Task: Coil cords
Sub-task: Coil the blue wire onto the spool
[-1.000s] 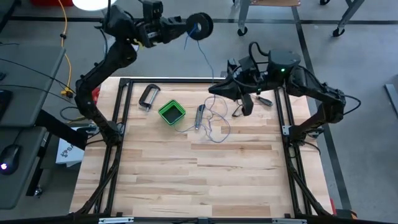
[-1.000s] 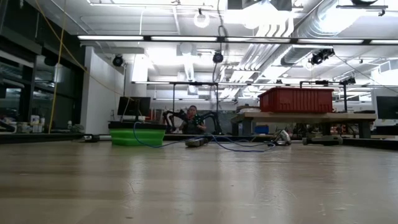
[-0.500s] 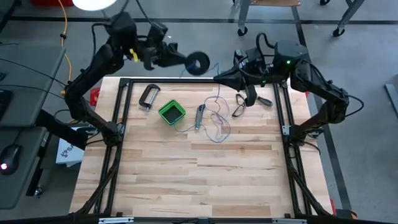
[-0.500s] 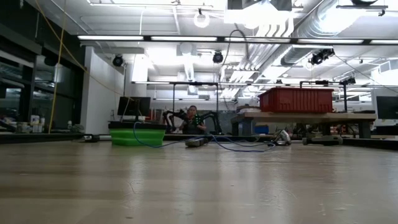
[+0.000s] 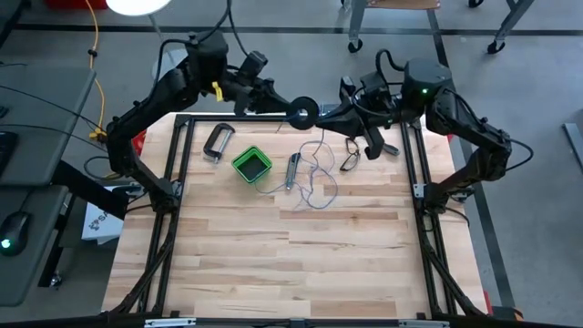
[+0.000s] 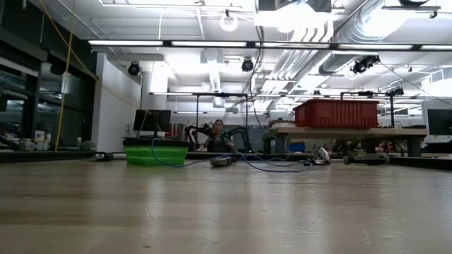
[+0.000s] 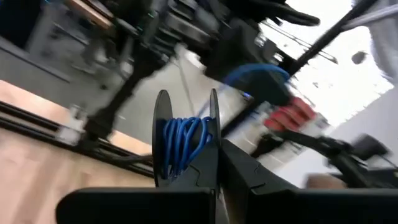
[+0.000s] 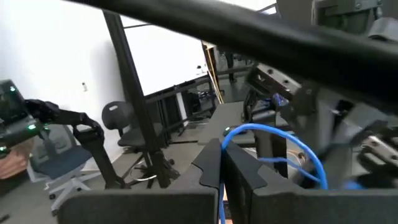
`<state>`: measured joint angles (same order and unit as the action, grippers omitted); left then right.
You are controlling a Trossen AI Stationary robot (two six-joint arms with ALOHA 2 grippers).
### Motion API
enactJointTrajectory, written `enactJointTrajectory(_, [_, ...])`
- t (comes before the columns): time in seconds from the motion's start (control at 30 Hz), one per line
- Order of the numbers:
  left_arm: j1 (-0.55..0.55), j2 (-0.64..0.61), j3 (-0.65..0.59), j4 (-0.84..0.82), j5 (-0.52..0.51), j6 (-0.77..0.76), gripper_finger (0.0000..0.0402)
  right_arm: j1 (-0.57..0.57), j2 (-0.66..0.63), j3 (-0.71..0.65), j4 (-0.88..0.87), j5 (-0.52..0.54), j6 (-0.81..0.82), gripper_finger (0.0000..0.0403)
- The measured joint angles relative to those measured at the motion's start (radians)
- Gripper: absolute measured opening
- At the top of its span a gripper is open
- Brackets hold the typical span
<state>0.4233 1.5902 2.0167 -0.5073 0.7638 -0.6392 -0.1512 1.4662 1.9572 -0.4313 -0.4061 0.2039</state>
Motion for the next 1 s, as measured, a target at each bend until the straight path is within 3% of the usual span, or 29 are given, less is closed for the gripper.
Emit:
enactJointTrajectory(0.17, [-0.03, 0.001, 0.0, -0.017, 0.151, -0.059, 0.0, -0.025, -0.009, 0.0, -0.012, -0.016, 0.001, 0.0])
enactJointTrajectory(0.37, [-0.091, 0.036, 0.0, 0.039, 0.214, -0.118, 0.0, -0.056, -0.006, 0.0, 0.018, -0.065, 0.006, 0.0])
enactJointTrajectory(0.47, [-0.13, 0.073, 0.0, 0.181, 0.242, -0.197, 0.0, -0.065, 0.002, 0.0, 0.049, -0.076, 0.017, 0.0])
enactJointTrajectory(0.6, [-0.178, 0.128, 0.0, 0.488, 0.306, -0.392, 0.0, -0.08, 0.02, 0.0, 0.067, -0.122, 0.027, 0.0])
enactJointTrajectory(0.77, [-0.198, 0.181, 0.0, 0.864, 0.302, -0.594, 0.0, -0.084, 0.039, 0.0, 0.07, -0.137, 0.059, 0.0])
enactJointTrajectory(1.0, [-0.174, 0.193, 0.0, 1.091, 0.174, -0.577, 0.0, -0.06, 0.057, 0.0, 0.076, -0.137, 0.067, 0.0])
